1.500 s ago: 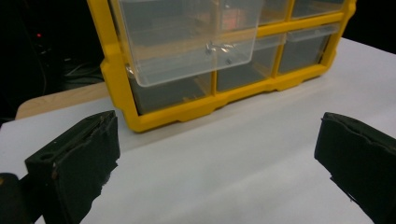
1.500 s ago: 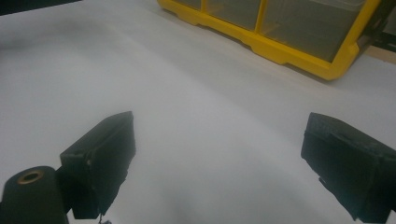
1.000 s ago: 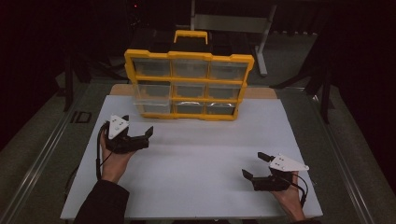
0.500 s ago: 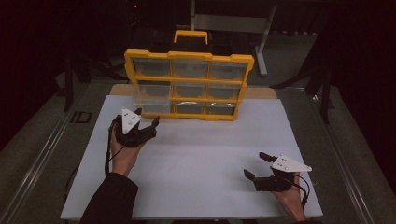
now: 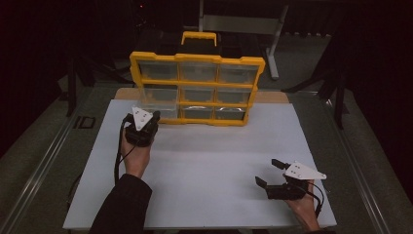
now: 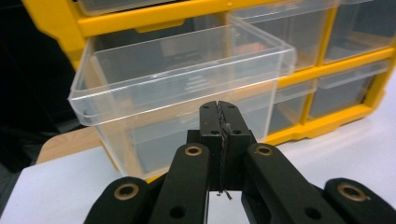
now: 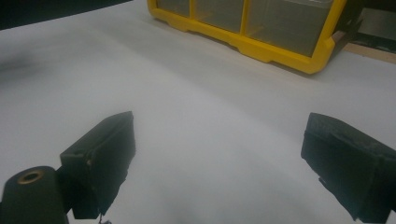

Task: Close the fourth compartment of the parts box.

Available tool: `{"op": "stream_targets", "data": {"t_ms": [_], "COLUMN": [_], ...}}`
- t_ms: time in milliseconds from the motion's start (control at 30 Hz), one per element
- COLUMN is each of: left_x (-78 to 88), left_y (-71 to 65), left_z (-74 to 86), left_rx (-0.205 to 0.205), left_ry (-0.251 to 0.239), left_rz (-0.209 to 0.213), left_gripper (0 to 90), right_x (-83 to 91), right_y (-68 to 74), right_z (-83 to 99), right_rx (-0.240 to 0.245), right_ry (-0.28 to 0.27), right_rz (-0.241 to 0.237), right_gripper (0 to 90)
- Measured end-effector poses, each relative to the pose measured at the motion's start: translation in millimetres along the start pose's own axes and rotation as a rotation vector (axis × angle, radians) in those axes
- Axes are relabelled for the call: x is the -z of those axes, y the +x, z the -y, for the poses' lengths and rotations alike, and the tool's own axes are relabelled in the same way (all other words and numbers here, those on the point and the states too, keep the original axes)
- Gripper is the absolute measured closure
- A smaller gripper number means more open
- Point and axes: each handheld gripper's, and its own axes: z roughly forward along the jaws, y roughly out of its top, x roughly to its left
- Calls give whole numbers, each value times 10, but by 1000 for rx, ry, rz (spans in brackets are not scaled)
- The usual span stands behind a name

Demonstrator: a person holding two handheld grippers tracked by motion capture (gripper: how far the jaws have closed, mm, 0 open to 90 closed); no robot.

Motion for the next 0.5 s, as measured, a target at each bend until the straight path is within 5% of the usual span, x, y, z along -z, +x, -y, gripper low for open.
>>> {"op": "stream_targets", "data": {"t_ms": [500], "left_x": [-108], "left_y": [86], "left_z": [-45], "left_rx": [34], "left_ry": [27], "left_rz": [-46], "left_gripper": [900], "right_x": [31], "right_y": [0], "right_z": [24], "right_rx": [-6], "right_ry": [-7], "right_rz": [11], "right_gripper": [97]}}
